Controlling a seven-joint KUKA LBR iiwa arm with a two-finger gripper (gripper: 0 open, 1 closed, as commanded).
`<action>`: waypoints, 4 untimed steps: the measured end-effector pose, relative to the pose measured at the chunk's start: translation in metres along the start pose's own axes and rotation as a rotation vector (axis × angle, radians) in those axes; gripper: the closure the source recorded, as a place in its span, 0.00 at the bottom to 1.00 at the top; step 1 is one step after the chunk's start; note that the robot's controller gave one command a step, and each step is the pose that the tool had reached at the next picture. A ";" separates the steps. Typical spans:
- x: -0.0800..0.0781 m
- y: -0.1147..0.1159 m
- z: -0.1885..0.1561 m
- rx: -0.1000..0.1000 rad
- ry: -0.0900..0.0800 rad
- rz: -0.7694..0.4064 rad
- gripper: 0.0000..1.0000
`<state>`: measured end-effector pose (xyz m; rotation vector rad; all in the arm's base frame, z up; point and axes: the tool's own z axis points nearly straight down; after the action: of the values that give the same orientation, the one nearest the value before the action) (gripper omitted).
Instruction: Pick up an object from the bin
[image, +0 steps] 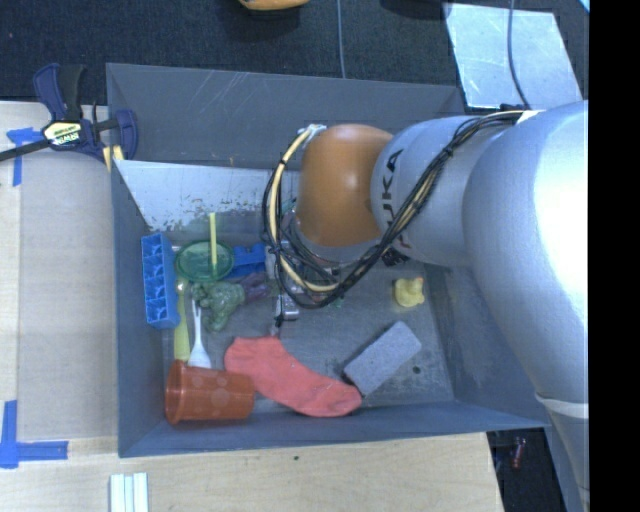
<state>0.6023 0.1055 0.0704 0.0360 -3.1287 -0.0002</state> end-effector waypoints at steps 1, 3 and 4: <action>0.000 0.000 0.000 0.000 0.001 0.000 0.00; 0.037 -0.022 -0.004 -0.006 -0.021 0.118 0.00; 0.053 -0.021 -0.003 0.000 -0.021 0.101 0.00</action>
Offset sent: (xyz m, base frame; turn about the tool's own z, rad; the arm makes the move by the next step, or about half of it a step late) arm 0.0184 0.0300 -0.0004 0.1406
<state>0.5499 0.0833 0.0736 -0.1228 -3.1470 0.0000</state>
